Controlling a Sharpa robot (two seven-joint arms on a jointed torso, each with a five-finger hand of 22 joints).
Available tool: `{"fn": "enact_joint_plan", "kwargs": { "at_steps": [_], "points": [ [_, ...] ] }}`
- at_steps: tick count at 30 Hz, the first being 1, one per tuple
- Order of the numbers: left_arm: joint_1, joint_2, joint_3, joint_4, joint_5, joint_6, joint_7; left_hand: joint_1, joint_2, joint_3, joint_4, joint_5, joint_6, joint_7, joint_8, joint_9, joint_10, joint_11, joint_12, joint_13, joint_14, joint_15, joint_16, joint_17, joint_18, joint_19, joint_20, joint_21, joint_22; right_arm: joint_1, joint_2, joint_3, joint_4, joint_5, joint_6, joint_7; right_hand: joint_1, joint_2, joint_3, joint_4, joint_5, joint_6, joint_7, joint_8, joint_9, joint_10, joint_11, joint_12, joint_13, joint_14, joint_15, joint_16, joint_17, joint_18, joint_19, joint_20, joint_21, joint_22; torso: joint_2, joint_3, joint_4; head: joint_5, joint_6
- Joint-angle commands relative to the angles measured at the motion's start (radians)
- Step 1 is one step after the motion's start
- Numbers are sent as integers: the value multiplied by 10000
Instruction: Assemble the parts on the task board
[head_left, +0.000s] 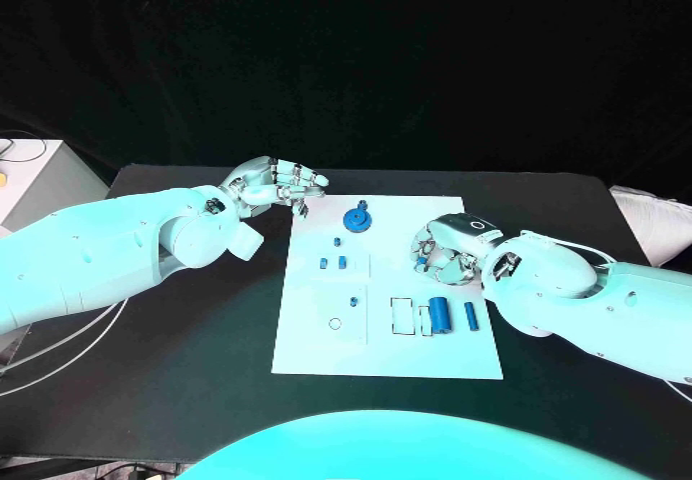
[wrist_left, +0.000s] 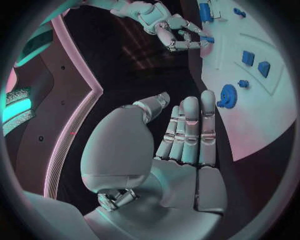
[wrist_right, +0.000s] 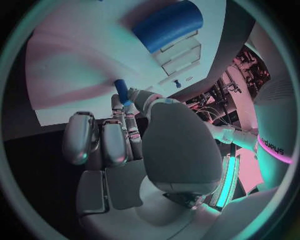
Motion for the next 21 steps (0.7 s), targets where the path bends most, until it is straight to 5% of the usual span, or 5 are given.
{"fn": "enact_joint_plan", "kwargs": {
  "at_steps": [1,12,21],
  "points": [
    [-5,15,7,15,65,160,31,99,-3,-61,0,26,-91,1,43,-16,-42,-6,51,-7,-26,13,42,14,53,39,27,16,-10,-17,-1,-1,40,-289,-170,-178,200,325,393,-373,-52,52,-25,86,33,593,-496,11,366,65,-69,35,8,-198,-7,-73,62,42,0,-3,0,-5,2],
    [-6,23,7,-16,65,163,30,118,7,-60,0,27,-93,1,58,-16,-50,-6,62,-7,-29,11,43,16,55,39,26,2,-22,-17,-211,32,398,-326,-743,-176,145,291,492,-461,-41,57,-32,135,91,639,-507,-5,407,79,-80,60,52,-215,23,-87,140,127,-4,6,1,3,2],
    [-11,55,7,-148,65,159,41,118,7,-60,0,27,-93,1,58,-16,-50,-6,62,-7,-29,11,43,16,55,39,26,2,-22,286,-625,198,1200,-200,-1187,-77,129,278,514,-482,-42,60,-32,147,105,646,-507,-11,416,82,-83,66,62,-228,47,-90,196,182,-17,3,-5,33,2]
  ]
}}
